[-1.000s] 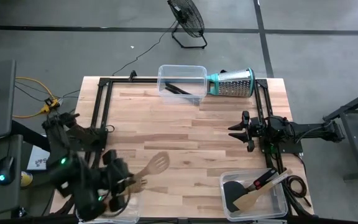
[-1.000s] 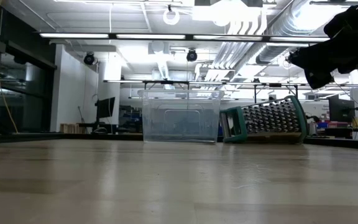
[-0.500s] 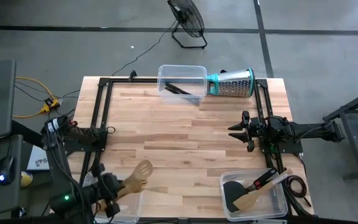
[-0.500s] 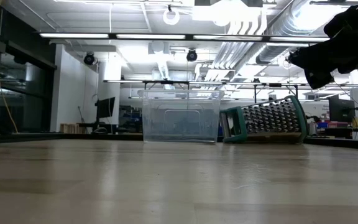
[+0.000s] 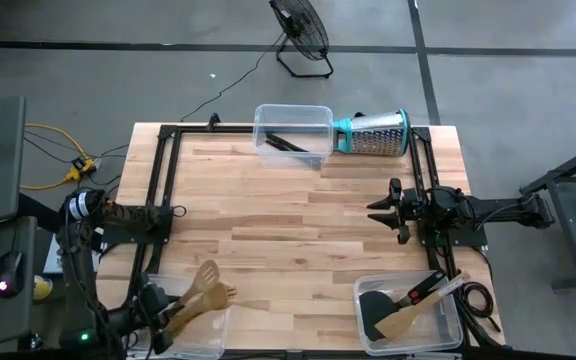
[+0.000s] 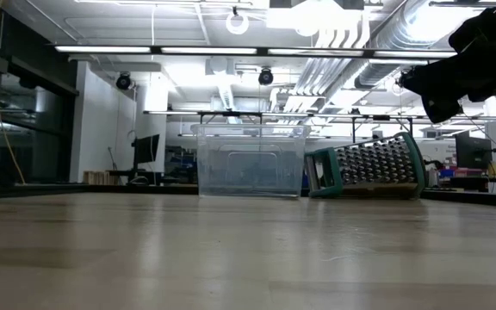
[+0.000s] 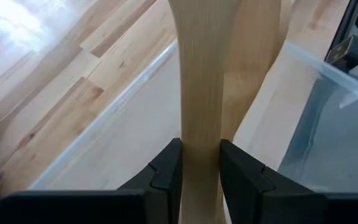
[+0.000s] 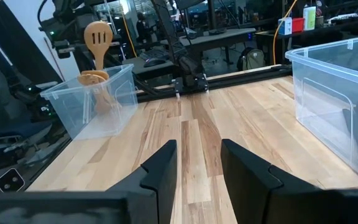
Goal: Pick & Place Kitchen Items
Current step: Put the brown serving spoon into the bottom left transparent bin
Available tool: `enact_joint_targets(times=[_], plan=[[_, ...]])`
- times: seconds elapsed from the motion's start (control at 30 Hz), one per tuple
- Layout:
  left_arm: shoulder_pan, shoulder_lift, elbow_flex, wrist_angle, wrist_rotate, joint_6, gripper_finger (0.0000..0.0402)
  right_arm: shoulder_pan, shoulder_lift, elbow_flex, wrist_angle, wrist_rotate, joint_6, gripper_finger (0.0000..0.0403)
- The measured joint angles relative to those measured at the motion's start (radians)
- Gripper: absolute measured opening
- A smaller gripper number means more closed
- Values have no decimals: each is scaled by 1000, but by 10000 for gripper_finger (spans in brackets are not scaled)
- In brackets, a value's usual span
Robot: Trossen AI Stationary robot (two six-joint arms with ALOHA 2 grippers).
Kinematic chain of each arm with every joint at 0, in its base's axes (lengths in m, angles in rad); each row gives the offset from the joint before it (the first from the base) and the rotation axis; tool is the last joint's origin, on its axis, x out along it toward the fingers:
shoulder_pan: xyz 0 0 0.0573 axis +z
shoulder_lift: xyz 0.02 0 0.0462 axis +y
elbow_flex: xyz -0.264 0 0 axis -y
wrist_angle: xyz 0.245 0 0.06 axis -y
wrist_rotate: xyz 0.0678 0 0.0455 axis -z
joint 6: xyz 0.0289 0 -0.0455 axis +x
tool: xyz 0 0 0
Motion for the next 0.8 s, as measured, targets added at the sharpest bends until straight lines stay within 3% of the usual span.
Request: enact_joint_targets(times=[0.27,0.8], plan=[[-30,0,-35,28,-17,-22,85,0,0,0,0,1,0,116],[-2,0,-114,226,-39,136,86,0,0,0,0,0,0,116]])
